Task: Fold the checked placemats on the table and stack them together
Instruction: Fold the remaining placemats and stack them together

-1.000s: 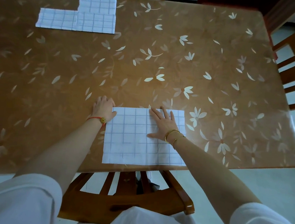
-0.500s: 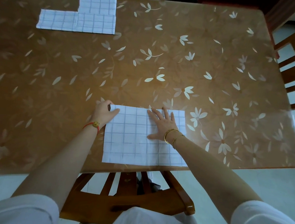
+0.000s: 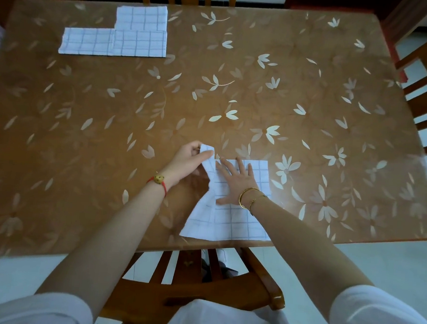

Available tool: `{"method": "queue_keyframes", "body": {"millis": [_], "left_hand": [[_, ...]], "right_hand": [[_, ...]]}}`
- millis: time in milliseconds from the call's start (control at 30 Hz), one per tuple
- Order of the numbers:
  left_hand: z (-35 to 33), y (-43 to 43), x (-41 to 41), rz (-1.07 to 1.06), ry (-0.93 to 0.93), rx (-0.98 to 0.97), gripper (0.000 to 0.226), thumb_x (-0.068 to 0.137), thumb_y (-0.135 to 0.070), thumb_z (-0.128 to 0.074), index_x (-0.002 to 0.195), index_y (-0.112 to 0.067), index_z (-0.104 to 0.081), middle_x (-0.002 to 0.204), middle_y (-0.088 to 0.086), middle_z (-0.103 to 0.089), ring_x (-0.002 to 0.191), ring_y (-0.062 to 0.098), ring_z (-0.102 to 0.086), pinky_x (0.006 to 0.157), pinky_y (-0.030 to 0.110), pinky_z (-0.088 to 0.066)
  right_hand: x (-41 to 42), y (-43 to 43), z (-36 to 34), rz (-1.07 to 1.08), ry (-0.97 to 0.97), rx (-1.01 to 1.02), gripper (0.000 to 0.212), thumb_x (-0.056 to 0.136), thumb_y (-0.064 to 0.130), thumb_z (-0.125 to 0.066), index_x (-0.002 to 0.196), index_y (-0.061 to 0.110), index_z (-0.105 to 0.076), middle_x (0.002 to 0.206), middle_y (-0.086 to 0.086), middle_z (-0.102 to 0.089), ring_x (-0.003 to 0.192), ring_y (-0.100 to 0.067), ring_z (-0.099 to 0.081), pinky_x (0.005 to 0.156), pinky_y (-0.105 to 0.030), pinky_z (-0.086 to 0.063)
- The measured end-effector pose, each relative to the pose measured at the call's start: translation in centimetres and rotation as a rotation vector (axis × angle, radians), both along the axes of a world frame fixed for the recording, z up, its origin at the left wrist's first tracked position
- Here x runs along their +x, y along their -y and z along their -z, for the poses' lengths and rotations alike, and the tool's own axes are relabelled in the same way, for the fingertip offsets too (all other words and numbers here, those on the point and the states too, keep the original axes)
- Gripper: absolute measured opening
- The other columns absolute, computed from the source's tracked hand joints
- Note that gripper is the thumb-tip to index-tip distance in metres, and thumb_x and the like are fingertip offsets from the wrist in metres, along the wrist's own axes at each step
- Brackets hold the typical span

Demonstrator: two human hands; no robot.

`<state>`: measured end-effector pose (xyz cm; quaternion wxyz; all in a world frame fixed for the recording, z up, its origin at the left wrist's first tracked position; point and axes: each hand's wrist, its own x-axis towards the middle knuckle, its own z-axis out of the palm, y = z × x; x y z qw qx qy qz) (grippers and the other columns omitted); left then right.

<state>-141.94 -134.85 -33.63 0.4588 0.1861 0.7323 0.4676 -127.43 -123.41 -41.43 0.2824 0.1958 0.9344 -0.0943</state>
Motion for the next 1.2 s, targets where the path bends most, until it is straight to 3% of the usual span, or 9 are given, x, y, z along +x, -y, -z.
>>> {"method": "queue_keyframes", "body": {"millis": [133, 233, 267, 333, 367, 500, 667, 933, 1200], "left_hand": [[0.0, -1.7, 2.0, 0.001, 0.15, 0.001, 0.026, 0.096, -0.023, -0.062, 0.114, -0.005, -0.057, 0.086, 0.005, -0.074, 0.074, 0.023, -0.075, 0.072, 0.043, -0.059], [0.2, -2.5, 3.3, -0.001, 0.244, 0.031, 0.036, 0.096, -0.025, -0.063, 0.121, -0.001, -0.053, 0.102, 0.017, -0.074, 0.083, 0.031, -0.075, 0.068, 0.035, -0.062], [0.4, -2.7, 3.7, -0.008, 0.273, 0.048, 0.039, 0.095, -0.026, -0.064, 0.123, -0.001, -0.052, 0.105, 0.019, -0.072, 0.085, 0.03, -0.075, 0.065, 0.032, -0.062], [0.5, -3.0, 4.4, -0.006, 0.297, 0.061, 0.043, 0.093, -0.033, -0.067, 0.124, -0.006, -0.053, 0.107, 0.015, -0.073, 0.088, 0.026, -0.075, 0.067, 0.032, -0.062], [0.7, -3.1, 4.7, -0.003, 0.302, 0.06, 0.043, 0.092, -0.036, -0.067, 0.123, -0.01, -0.054, 0.108, 0.012, -0.073, 0.09, 0.024, -0.075, 0.07, 0.032, -0.062], [1.5, -2.9, 5.5, 0.003, 0.298, 0.044, 0.04, 0.093, -0.043, -0.064, 0.122, -0.016, -0.057, 0.111, 0.006, -0.072, 0.094, 0.02, -0.074, 0.079, 0.035, -0.061], [3.5, -1.5, 5.9, -0.156, 0.033, -0.092, 0.021, 0.096, -0.03, -0.061, 0.107, -0.013, -0.062, 0.104, 0.007, -0.071, 0.076, 0.017, -0.073, 0.073, 0.035, -0.062], [4.9, 0.9, 7.2, -0.155, -0.079, -0.42, 0.019, 0.089, -0.016, -0.062, 0.072, -0.024, -0.059, 0.071, 0.007, -0.066, 0.06, 0.021, -0.061, 0.066, 0.032, -0.059], [5.8, 0.6, 7.6, -0.147, -0.057, -0.439, 0.011, 0.085, -0.017, -0.07, 0.096, -0.015, -0.07, 0.078, -0.001, -0.065, 0.061, 0.012, -0.055, 0.055, 0.021, -0.043]], "right_hand": [[0.7, 0.0, -1.6, -0.002, -0.025, -0.044, 0.1, 0.089, 0.047, -0.059, 0.153, 0.023, 0.014, 0.162, -0.004, 0.009, 0.149, -0.032, 0.011, 0.12, -0.053, -0.002], [2.7, -2.6, -0.7, 0.381, -0.332, -0.314, 0.081, 0.103, 0.03, -0.031, 0.141, 0.021, 0.04, 0.157, -0.017, 0.006, 0.141, -0.005, -0.034, 0.119, -0.03, -0.02], [3.2, -3.8, 0.5, 0.349, -0.351, -0.064, 0.068, 0.104, 0.019, -0.022, 0.145, 0.006, 0.031, 0.158, -0.019, 0.006, 0.137, -0.004, -0.039, 0.112, -0.023, -0.032], [3.5, -4.4, -0.3, 0.568, -0.528, -0.352, 0.06, 0.1, 0.009, -0.029, 0.152, -0.002, -0.002, 0.155, -0.013, -0.019, 0.137, -0.015, -0.041, 0.104, -0.022, -0.039], [4.2, -2.9, -1.5, 0.549, -0.431, -0.132, 0.053, 0.098, 0.015, -0.034, 0.149, 0.001, -0.025, 0.148, -0.011, -0.036, 0.133, -0.023, -0.042, 0.104, -0.03, -0.037], [7.5, -4.5, 0.8, 0.653, -0.579, -0.024, 0.017, 0.085, 0.009, -0.047, 0.083, 0.007, -0.064, 0.084, -0.01, -0.061, 0.082, -0.03, -0.052, 0.07, -0.04, -0.044], [8.3, -5.5, -0.8, 1.022, -0.579, -0.215, 0.025, 0.094, 0.018, -0.046, 0.084, 0.011, -0.067, 0.077, 0.0, -0.065, 0.072, -0.02, -0.056, 0.058, -0.019, -0.039], [8.9, -5.1, -0.6, 1.073, -0.556, -0.284, 0.012, 0.086, 0.023, -0.063, 0.093, 0.016, -0.069, 0.072, 0.006, -0.064, 0.075, -0.015, -0.062, 0.066, -0.023, -0.049], [8.6, -5.1, 0.0, 1.106, -0.542, -0.326, 0.019, 0.081, 0.011, -0.067, 0.099, 0.011, -0.065, 0.07, 0.008, -0.058, 0.076, -0.015, -0.059, 0.076, -0.026, -0.051]]}}
